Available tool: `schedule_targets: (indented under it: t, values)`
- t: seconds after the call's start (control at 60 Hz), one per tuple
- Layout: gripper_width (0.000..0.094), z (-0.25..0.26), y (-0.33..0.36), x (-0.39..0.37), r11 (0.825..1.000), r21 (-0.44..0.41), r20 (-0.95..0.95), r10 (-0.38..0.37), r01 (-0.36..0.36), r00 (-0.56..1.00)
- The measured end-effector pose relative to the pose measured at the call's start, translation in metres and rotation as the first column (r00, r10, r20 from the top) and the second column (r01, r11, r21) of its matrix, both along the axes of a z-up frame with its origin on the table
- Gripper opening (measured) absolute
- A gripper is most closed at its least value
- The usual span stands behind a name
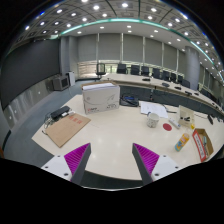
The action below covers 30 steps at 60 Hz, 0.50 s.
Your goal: Pour water
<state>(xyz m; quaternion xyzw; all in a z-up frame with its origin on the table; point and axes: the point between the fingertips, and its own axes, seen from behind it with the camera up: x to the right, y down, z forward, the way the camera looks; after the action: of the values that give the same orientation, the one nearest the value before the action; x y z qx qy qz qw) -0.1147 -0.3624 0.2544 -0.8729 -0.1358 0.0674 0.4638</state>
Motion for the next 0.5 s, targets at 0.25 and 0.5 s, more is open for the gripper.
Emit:
schedule_targets:
  t: [0.25,0.5]
  values:
    - [0.0857,-0.027,0.03,0.138,0.998,0.002,-0.015,-0.068,0.068,0.998]
    - [0.086,-0.101,0.074,0.283,0.991,0.026,0.028,-0.134,0.134,0.991]
